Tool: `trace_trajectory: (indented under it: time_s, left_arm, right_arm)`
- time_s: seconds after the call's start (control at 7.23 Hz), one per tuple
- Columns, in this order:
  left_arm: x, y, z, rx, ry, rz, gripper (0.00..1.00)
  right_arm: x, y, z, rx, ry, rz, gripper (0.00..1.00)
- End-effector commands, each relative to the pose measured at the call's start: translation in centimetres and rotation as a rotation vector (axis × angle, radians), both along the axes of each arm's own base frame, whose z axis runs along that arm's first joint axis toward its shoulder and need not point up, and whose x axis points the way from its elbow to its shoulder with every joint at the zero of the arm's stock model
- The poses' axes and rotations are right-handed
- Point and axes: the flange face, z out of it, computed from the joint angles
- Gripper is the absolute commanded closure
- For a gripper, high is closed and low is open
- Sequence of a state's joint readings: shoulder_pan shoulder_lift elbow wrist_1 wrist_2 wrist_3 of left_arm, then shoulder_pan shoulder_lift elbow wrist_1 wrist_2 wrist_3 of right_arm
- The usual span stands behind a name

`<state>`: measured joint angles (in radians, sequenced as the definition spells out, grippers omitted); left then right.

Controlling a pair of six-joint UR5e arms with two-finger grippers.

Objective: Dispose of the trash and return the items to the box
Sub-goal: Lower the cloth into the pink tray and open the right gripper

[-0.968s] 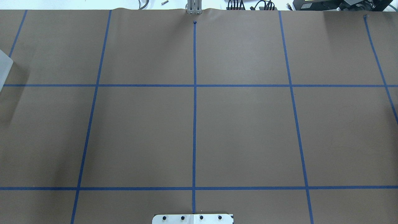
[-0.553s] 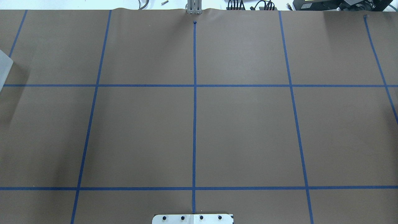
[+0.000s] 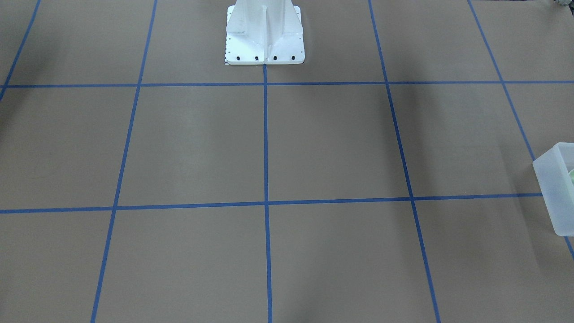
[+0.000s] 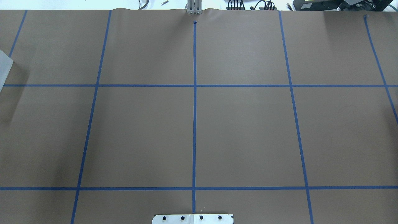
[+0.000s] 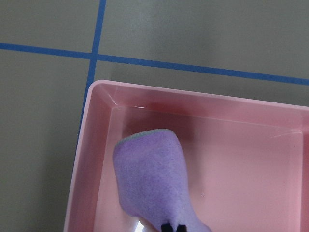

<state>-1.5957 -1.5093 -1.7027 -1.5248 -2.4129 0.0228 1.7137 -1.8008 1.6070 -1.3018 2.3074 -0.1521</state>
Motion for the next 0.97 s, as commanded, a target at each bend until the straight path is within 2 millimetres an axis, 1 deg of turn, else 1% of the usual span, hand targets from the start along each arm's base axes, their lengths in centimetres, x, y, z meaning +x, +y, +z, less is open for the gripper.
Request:
trace_trajectory:
  time_s: [0.0,0.14,0.28,0.41,0.55,0.69,0.83]
  left_arm:
    - [0.0,0.1,0.1,-0.003,0.0,0.0,0.01]
    - [0.0,0.1,0.1,-0.003,0.0,0.0,0.01]
    - [0.0,0.0,0.1,-0.001,0.0,0.0,0.01]
    - [0.0,0.1,0.1,-0.003,0.0,0.0,0.01]
    - [0.0,0.1,0.2,-0.004,0.0,0.0,0.01]
    - [0.0,0.2,0.3,-0.006,0.0,0.0,0.01]
    - [0.0,0.3,0.4,-0.007,0.0,0.0,0.01]
  right_arm:
    - [-1.8,-2.0,1.2,-0.016,0.019,-0.039,1.0]
    - [-2.8,-2.1,3.1,-0.004,0.025,-0.064,0.78]
    - [-3.2,-2.5,4.8,0.027,0.029,-0.072,0.62]
    - [-3.2,-2.7,4.8,0.056,0.027,-0.069,0.51]
    - [-3.3,-4.0,2.7,0.102,0.005,-0.072,0.01]
    - [-3.4,-5.0,1.1,0.118,-0.031,-0.075,0.0]
    - [-3.5,-5.7,0.1,0.108,-0.055,-0.077,0.0]
